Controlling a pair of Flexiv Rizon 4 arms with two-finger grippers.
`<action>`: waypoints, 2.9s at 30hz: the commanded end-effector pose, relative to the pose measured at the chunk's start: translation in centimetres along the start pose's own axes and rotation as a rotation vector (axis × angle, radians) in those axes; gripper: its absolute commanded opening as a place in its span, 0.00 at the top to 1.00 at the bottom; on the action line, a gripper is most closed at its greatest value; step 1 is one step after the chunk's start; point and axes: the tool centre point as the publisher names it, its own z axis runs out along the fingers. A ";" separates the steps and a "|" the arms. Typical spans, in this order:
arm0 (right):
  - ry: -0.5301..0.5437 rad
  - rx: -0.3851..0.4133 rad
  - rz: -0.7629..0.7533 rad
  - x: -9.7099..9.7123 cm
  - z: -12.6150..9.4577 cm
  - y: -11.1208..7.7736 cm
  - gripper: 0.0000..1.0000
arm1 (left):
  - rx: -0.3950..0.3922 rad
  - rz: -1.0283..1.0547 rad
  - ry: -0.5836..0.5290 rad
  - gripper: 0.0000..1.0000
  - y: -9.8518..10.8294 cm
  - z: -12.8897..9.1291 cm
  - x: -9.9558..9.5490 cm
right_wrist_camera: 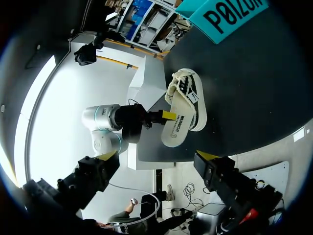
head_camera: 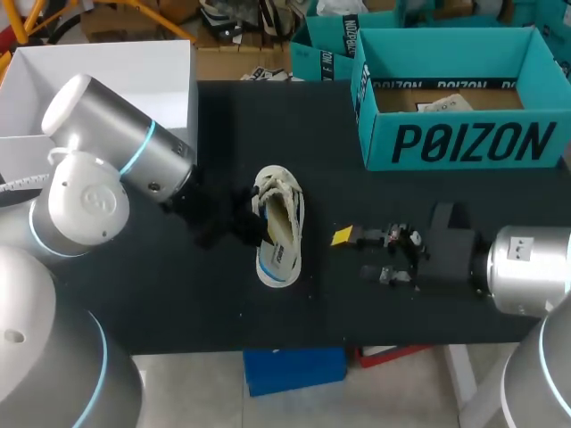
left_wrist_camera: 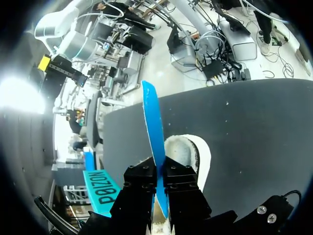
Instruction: Take the shoe out of the shoebox, open the shoe tongue, remove and reinsert the insole, then place the shoe into the shoebox
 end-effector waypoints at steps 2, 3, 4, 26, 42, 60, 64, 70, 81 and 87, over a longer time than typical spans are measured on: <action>0.008 0.006 0.000 -0.2 -0.8 0.1 0.00 | -0.003 -0.006 -0.007 1.00 0.0 0.1 0.6; 0.008 0.006 0.000 -0.2 -0.8 0.1 0.00 | -0.005 -0.010 -0.008 1.00 0.1 0.1 0.7; 0.008 0.006 0.000 -0.2 -0.8 0.1 0.00 | -0.007 -0.013 -0.009 1.00 0.1 0.2 0.8; 0.008 0.006 0.000 -0.2 -0.8 0.1 0.00 | -0.086 -0.022 -0.010 1.00 3.0 1.2 1.4; 0.008 0.006 0.000 -0.2 -0.8 0.1 0.00 | -0.143 -0.052 0.011 1.00 4.7 1.5 2.6; 0.008 0.006 0.000 -0.2 -0.8 0.1 0.00 | -0.124 -0.034 -0.080 1.00 2.6 0.5 1.1; 0.008 0.006 0.000 -0.2 -0.8 0.1 0.00 | -0.119 -0.035 -0.108 1.00 2.2 0.2 0.9; 0.008 0.006 0.000 -0.2 -0.8 0.1 0.00 | -0.084 -0.046 -0.186 1.00 1.3 0.1 0.4; 0.008 0.006 0.000 -0.2 -0.8 0.1 0.00 | -0.088 0.021 -0.182 1.00 0.5 0.4 -0.5; 0.008 0.006 0.000 -0.2 -0.8 0.1 0.00 | -0.102 0.008 -0.143 1.00 1.5 1.1 0.5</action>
